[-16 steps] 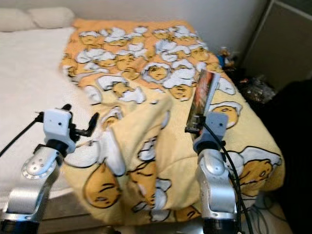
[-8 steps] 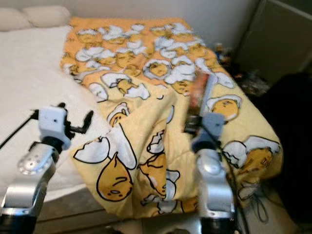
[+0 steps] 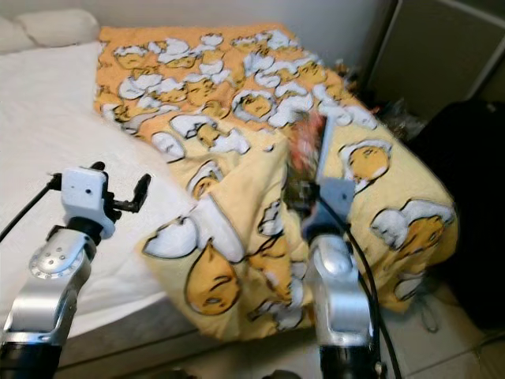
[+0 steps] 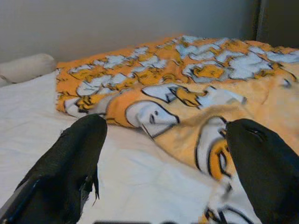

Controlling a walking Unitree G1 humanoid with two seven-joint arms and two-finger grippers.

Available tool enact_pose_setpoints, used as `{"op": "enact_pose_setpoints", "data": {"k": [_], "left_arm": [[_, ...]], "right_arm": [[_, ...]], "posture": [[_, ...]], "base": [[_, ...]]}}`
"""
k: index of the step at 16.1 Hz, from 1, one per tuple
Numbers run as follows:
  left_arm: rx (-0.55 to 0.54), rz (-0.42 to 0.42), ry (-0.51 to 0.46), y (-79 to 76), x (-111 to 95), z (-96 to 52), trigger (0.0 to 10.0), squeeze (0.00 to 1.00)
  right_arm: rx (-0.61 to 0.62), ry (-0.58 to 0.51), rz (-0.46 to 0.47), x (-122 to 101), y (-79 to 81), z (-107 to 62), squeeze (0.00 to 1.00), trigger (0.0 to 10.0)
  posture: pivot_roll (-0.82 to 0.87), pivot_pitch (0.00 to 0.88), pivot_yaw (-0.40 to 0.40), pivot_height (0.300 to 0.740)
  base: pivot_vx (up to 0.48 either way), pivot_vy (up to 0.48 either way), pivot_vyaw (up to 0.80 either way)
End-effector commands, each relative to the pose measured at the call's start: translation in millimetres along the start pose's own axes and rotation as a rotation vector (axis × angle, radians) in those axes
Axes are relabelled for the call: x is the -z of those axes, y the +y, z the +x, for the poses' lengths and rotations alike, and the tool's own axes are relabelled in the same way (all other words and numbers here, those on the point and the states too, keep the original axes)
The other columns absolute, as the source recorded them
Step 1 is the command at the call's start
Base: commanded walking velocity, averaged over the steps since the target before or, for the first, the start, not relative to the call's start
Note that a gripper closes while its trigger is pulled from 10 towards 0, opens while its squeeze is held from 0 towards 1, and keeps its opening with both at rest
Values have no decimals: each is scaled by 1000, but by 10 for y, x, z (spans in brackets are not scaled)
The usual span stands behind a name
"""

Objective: Clean up the room

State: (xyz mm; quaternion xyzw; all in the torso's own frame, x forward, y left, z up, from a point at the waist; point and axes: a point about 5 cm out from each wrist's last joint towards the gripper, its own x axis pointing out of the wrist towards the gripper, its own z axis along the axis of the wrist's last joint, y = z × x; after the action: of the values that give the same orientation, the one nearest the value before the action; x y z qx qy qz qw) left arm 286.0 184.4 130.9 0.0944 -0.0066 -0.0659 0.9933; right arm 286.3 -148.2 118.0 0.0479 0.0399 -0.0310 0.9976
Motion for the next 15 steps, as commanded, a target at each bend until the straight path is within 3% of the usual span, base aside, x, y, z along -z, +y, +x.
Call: {"op": "enact_pose_setpoints", "data": {"k": [1, 7, 15], "left_arm": [[-6, 14, 4, 26, 10, 0, 10000, 0], [-13, 4, 4, 29, 11, 40, 10000, 0], [-9, 8, 12, 24, 26, 87, 10000, 0]], "right_arm": [[17, -40, 16, -71, -47, 0, 0, 10000], [-20, -35, 8, -75, 48, 21, 0, 10000], [6, -27, 21, -47, 10, 8, 0, 10000]], "posture": [[-14, 0, -3, 740], [-5, 0, -25, 740], [-15, 0, -6, 740]], "base": [[0, 364, 0], [0, 360, 0], [0, 380, 0]]}}
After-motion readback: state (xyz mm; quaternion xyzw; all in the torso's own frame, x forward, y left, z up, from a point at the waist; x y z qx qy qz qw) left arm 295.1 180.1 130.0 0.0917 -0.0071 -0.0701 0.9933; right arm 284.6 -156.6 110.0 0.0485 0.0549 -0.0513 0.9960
